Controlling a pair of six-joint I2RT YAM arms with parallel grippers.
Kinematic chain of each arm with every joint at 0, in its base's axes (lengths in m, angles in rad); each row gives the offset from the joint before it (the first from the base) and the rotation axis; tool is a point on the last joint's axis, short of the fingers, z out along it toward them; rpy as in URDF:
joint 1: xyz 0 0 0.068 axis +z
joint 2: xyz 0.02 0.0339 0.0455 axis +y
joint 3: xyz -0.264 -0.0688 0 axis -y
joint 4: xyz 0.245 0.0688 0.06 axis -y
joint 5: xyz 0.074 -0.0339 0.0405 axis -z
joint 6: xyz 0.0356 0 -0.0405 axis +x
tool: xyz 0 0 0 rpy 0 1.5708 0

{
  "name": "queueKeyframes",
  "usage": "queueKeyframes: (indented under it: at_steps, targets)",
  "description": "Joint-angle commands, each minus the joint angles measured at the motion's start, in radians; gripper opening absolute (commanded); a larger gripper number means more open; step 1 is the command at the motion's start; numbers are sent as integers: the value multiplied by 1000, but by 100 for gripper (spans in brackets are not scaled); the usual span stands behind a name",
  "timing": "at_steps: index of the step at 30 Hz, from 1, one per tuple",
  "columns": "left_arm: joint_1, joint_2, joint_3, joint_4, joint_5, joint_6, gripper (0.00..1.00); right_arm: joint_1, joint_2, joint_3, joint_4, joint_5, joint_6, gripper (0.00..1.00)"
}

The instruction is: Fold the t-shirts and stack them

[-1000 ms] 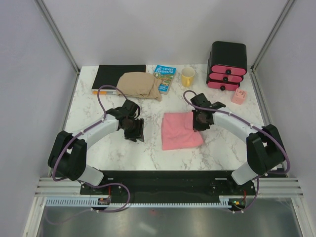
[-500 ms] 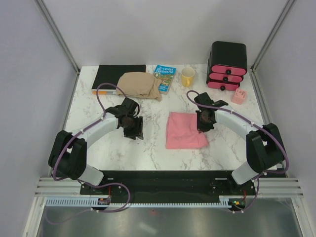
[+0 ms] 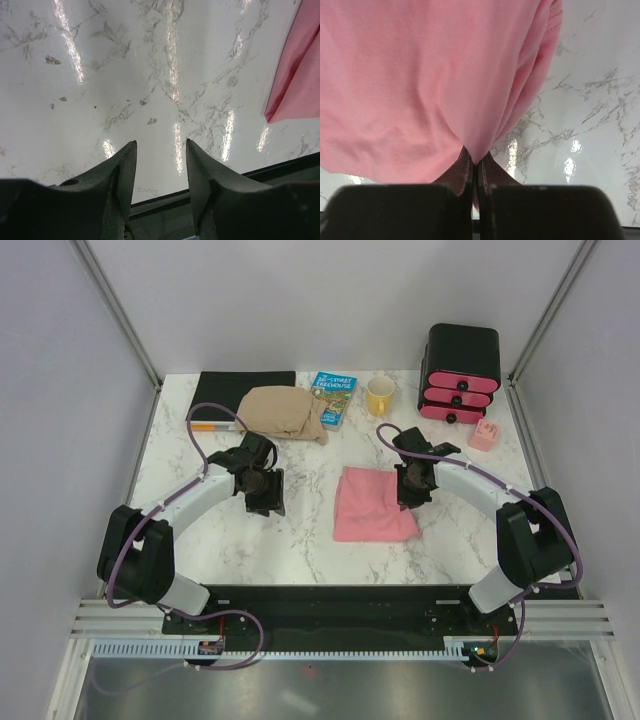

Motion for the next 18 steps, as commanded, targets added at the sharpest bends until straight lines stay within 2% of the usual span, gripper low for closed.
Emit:
queueKeyframes:
  at_steps: [1,11,18]
  targets:
    - [9,-34,31,-20,-32,25,52,-1,0,2,30,-17,-3,0]
    - [14,-43,48,-43,-49,14,52,25,73,80,54,-69,-17,0]
    - [35,-66,94,-109,-193,-34,54,60,130,136,76,-103,-9,0]
